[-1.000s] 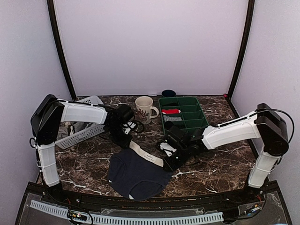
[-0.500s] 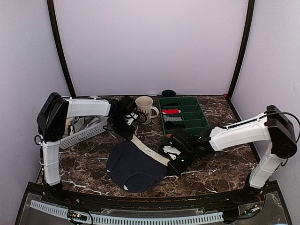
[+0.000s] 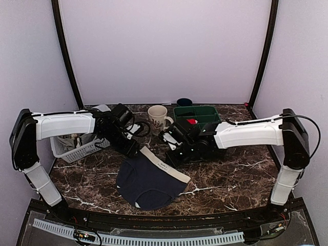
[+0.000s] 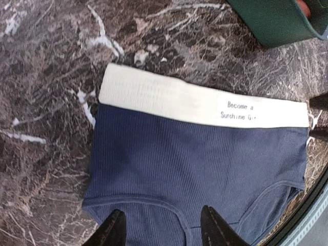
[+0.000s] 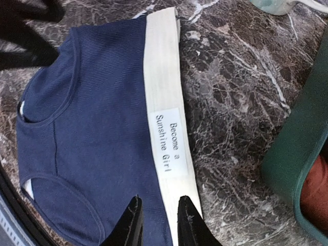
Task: Roll the underwear
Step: Smooth out the underwear at the center of the board, then rotate the underwear at the center of the board.
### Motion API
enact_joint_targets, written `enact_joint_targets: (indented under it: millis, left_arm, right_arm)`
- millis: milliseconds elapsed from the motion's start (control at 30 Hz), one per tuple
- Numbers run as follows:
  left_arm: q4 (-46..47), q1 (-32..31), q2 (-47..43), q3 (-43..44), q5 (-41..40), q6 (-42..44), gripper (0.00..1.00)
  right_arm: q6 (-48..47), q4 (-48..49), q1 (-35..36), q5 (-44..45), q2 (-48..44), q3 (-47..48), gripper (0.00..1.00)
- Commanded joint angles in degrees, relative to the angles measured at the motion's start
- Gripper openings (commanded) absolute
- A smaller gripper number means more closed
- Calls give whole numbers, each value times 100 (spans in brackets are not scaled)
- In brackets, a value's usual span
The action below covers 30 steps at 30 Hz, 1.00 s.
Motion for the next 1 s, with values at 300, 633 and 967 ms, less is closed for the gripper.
enact_joint_targets:
  millis: [300, 633, 967]
  left_arm:
    - [132, -50, -1112, -1425, 325, -581, 52]
    - [133, -82, -1223, -1678, 407, -598, 52]
    - [421, -310, -1076, -1978, 603, -842, 44]
  right_arm:
    - [-74, -130, -1047, 905, 832, 352, 22]
    - [-340, 113, -1451, 216, -272, -769, 24]
    - [-764, 845, -745, -1767, -53, -742, 23]
